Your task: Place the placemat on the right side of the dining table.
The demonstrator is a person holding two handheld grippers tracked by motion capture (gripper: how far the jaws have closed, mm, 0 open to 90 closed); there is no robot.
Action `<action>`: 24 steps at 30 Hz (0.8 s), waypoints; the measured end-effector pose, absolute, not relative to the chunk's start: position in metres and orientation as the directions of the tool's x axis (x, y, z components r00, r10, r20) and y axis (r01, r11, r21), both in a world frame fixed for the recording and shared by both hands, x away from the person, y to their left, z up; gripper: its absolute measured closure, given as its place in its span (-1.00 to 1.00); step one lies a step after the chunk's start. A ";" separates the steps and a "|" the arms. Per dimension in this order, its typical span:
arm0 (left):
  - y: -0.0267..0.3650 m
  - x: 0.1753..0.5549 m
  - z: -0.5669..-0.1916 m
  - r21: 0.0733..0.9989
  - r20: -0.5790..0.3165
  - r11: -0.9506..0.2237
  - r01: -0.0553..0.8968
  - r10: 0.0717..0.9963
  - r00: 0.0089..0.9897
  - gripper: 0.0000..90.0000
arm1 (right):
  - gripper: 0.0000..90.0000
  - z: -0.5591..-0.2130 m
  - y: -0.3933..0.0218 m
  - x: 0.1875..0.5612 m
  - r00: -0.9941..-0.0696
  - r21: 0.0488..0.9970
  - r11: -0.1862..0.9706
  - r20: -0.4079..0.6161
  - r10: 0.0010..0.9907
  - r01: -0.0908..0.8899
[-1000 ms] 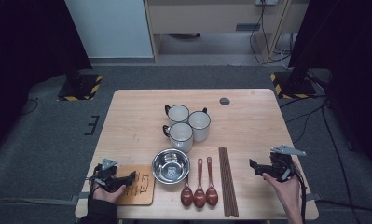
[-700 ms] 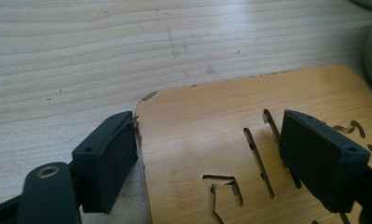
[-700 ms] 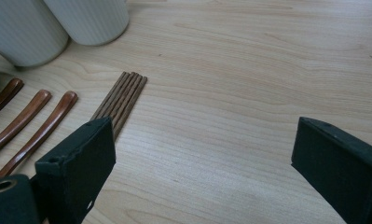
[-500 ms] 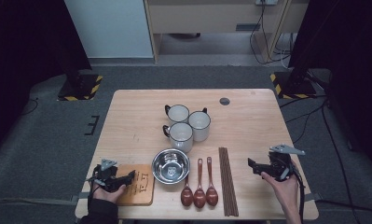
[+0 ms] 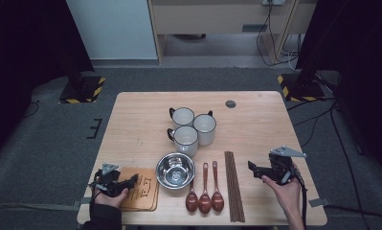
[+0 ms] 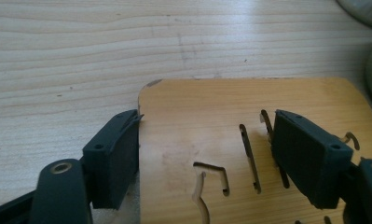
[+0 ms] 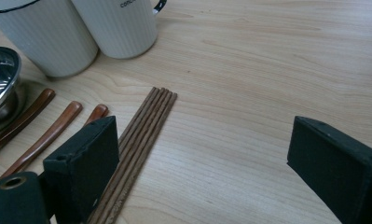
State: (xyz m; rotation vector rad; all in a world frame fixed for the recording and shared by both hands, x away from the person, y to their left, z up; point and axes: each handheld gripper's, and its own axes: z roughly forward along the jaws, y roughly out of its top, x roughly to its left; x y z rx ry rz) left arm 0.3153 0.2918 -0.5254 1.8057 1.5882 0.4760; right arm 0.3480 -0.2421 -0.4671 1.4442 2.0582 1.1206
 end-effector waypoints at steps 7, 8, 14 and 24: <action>0.293 0.315 -0.524 0.683 -0.161 -0.022 0.730 0.971 0.180 -0.47 | -0.75 -0.463 -0.235 0.347 -0.418 0.790 0.159 0.132 0.899 0.592; 0.294 0.315 -0.524 0.681 -0.160 -0.020 0.732 0.971 0.176 -0.46 | -0.75 -0.463 -0.234 0.347 -0.424 0.793 0.165 0.127 0.897 0.587; 0.296 0.316 -0.524 0.678 -0.171 -0.006 0.735 0.971 0.167 -0.46 | -0.73 -0.459 -0.226 0.346 -0.448 0.797 0.172 0.134 0.884 0.578; 0.299 0.314 -0.520 0.688 -0.184 0.017 0.726 0.971 0.151 -0.46 | -0.67 -0.451 -0.207 0.348 -0.493 0.808 0.195 0.132 0.860 0.556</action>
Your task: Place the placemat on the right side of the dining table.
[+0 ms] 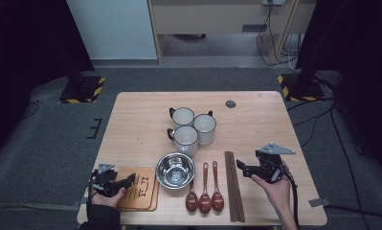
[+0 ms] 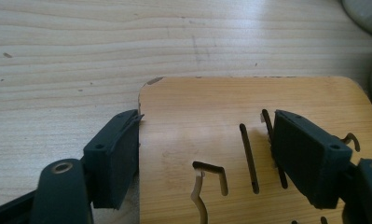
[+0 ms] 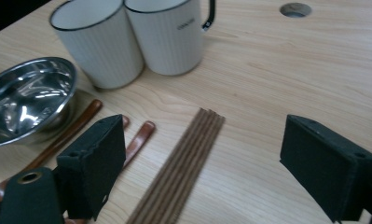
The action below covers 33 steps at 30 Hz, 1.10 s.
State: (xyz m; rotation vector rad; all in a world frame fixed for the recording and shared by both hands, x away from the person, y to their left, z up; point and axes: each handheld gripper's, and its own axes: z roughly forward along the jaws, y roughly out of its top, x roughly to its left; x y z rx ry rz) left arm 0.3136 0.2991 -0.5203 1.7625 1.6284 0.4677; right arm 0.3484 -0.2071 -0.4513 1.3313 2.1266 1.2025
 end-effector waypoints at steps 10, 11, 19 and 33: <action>0.304 0.311 -0.515 0.706 -0.206 0.046 0.707 0.968 0.144 -0.46 | -0.64 -0.434 -0.165 0.355 -0.568 0.836 0.187 0.170 0.805 0.516; 0.304 0.311 -0.514 0.709 -0.208 0.048 0.704 0.968 0.143 -0.46 | -0.64 -0.433 -0.161 0.355 -0.574 0.838 0.187 0.173 0.801 0.513; 0.307 0.307 -0.509 0.729 -0.224 0.069 0.681 0.964 0.142 -0.46 | -0.62 -0.426 -0.126 0.359 -0.623 0.850 0.195 0.185 0.760 0.490; 0.309 0.302 -0.501 0.757 -0.241 0.094 0.647 0.960 0.143 -0.46 | -0.57 -0.420 -0.083 0.361 -0.680 0.864 0.195 0.207 0.703 0.465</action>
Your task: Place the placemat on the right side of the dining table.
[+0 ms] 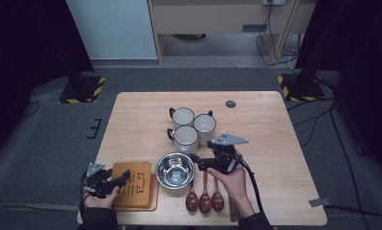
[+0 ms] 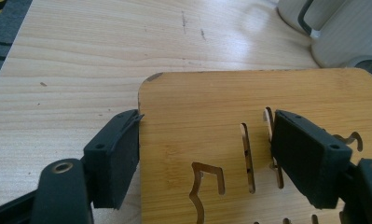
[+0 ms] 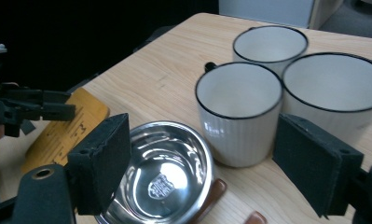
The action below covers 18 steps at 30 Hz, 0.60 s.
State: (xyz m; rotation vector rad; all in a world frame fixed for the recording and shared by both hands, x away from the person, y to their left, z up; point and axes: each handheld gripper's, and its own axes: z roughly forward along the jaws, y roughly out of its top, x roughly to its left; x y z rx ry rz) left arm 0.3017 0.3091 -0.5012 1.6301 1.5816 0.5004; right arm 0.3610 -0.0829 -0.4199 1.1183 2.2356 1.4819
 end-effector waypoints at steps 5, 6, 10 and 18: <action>0.309 0.300 -0.498 0.765 -0.246 0.100 0.637 0.958 0.146 -0.46 | -0.56 -0.420 -0.070 0.362 -0.693 0.866 0.190 0.220 0.686 0.463; 0.309 0.299 -0.498 0.766 -0.246 0.100 0.635 0.958 0.146 -0.46 | -0.55 -0.420 -0.067 0.361 -0.696 0.867 0.187 0.224 0.682 0.462; 0.308 0.299 -0.497 0.770 -0.242 0.097 0.631 0.959 0.148 -0.46 | -0.53 -0.422 -0.055 0.361 -0.708 0.865 0.195 0.228 0.669 0.463; 0.308 0.297 -0.494 0.781 -0.243 0.099 0.617 0.958 0.155 -0.46 | -0.49 -0.421 -0.033 0.362 -0.734 0.868 0.209 0.228 0.639 0.451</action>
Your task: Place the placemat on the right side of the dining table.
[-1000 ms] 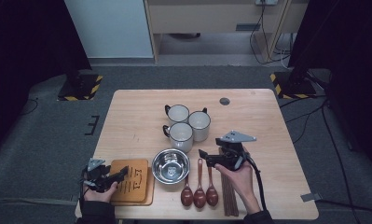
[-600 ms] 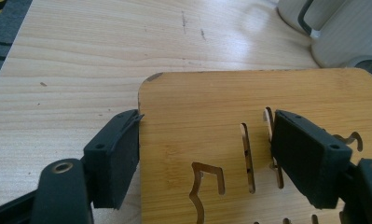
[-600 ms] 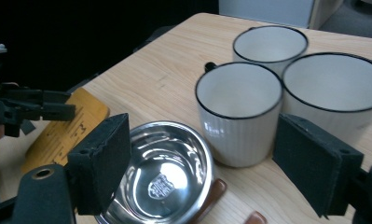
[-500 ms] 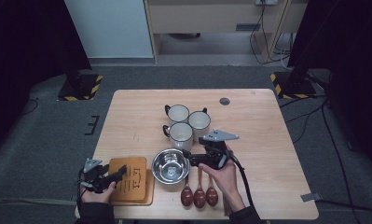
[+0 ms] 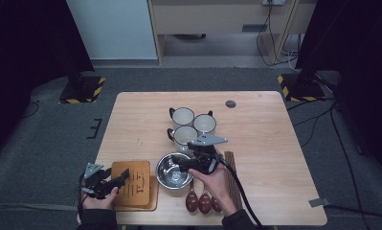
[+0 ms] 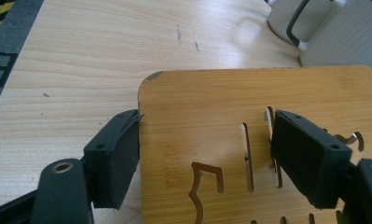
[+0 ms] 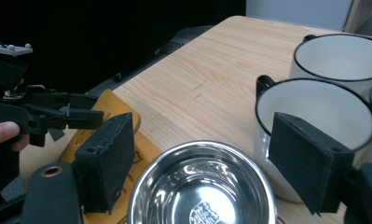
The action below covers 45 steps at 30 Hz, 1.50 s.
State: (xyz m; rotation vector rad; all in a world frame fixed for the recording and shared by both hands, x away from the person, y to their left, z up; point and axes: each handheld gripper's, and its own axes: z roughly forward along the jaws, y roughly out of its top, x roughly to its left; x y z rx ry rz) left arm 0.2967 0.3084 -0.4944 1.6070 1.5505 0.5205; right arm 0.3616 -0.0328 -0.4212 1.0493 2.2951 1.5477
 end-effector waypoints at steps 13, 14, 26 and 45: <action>0.308 0.295 -0.491 0.791 -0.244 0.102 0.603 0.957 0.158 -0.46 | -0.43 -0.421 -0.009 0.360 -0.759 0.871 0.211 0.241 0.605 0.445; 0.308 0.295 -0.491 0.791 -0.244 0.103 0.603 0.957 0.157 -0.46 | -0.43 -0.422 -0.006 0.360 -0.761 0.870 0.212 0.243 0.601 0.445; 0.309 0.294 -0.489 0.799 -0.244 0.105 0.592 0.957 0.158 -0.46 | -0.37 -0.427 0.016 0.357 -0.781 0.862 0.225 0.263 0.567 0.454; 0.307 0.292 -0.486 0.810 -0.238 0.102 0.578 0.957 0.165 -0.46 | -0.33 -0.439 0.034 0.352 -0.797 0.846 0.253 0.282 0.535 0.469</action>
